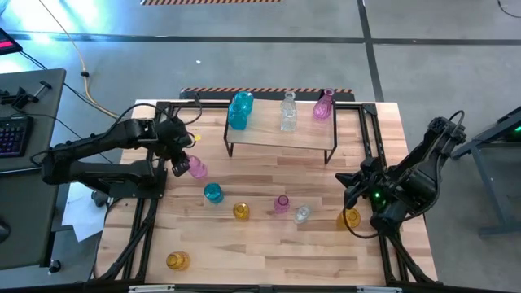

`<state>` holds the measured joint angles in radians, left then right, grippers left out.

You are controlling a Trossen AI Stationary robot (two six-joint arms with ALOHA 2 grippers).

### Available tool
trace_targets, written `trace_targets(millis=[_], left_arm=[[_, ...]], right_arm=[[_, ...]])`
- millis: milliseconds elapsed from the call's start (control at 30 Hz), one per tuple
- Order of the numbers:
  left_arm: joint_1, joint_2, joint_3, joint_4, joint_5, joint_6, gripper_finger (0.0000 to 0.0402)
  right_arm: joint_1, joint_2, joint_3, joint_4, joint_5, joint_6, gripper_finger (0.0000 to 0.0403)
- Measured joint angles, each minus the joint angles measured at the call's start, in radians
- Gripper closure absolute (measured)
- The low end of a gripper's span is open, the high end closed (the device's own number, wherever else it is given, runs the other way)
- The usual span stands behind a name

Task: Sort vases onto shelf
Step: Put the top purple vase on the shelf aligned with the other purple vase

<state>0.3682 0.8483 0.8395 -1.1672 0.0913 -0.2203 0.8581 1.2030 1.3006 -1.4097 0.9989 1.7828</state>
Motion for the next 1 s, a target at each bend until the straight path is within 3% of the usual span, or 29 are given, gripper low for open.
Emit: trace_targets(millis=[200,533,800,1000], left_arm=[[-0.082,-0.012,0.001,0.004,-0.035,-0.074,0.0385],[-0.164,-0.011,0.02,0.003,-0.12,-0.138,0.0385],[-0.183,-0.01,0.19,-0.009,-0.204,-0.146,0.0385],[-0.196,0.051,0.386,-0.081,-0.197,-0.155,0.0385]], right_arm=[[0.0,-0.012,0.0,-0.059,0.0,0.077,0.0402],[0.0,-0.073,0.0,-0.061,0.001,0.064,0.0402],[0.0,-0.074,0.0,-0.061,0.002,0.053,0.0402],[0.0,-0.093,0.0,-0.158,-0.02,0.146,0.0402]])
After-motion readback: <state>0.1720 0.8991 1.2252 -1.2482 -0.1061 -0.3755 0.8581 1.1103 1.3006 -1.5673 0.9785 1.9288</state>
